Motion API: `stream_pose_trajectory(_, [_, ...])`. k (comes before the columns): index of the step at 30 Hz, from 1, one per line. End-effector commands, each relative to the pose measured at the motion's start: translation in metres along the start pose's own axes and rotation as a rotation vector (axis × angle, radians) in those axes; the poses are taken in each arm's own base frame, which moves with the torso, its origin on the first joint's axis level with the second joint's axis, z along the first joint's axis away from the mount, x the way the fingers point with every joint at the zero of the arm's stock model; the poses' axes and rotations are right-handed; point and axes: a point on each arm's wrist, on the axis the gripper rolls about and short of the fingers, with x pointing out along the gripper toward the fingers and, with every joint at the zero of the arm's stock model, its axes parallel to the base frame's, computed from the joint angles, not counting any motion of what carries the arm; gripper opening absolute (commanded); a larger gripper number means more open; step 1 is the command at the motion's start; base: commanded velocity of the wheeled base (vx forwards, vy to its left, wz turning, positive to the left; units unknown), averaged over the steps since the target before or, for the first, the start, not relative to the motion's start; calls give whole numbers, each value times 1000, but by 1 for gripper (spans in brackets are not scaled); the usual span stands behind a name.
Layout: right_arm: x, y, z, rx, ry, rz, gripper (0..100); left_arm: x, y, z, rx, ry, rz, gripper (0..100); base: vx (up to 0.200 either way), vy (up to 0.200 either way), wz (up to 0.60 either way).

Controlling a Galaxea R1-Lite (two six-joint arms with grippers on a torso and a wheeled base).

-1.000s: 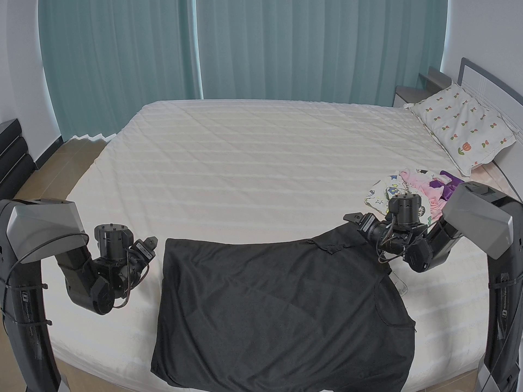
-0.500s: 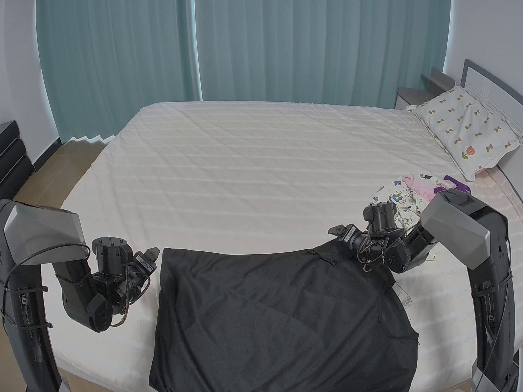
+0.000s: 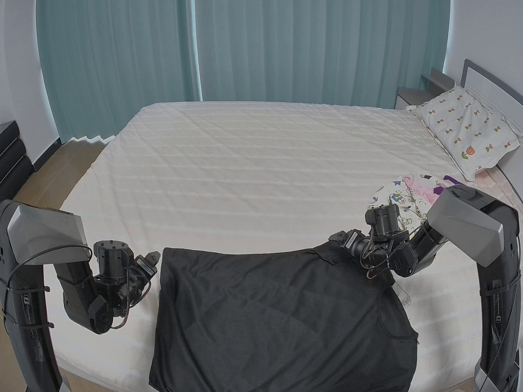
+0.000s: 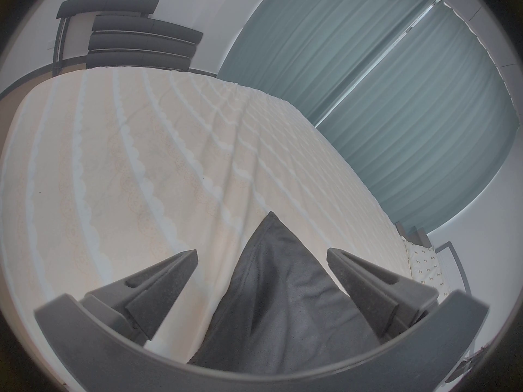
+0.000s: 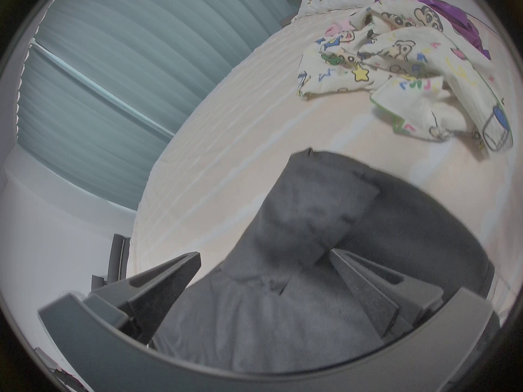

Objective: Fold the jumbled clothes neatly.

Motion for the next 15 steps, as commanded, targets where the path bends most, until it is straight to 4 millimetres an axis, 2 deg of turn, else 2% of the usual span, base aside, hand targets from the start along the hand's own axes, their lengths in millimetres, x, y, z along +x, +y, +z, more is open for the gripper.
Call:
stream_pose_trajectory(1, [0, 0, -8, -9, 17, -6, 100, 1, 1, -2, 1, 6, 6, 100, 0, 0, 0])
stream_pose_trajectory(7, [15, -4, -7, -16, 8, -26, 100, 2, 4, -5, 6, 15, 17, 100, 0, 0, 0])
stream_pose_trajectory(10, [18, -2, -4, -18, 18, -40, 100, 2, 4, -5, 6, 15, 17, 100, 0, 0, 0])
stream_pose_trajectory(15, [36, 4, 5, -22, 4, -28, 100, 2, 4, -5, 6, 15, 17, 100, 0, 0, 0])
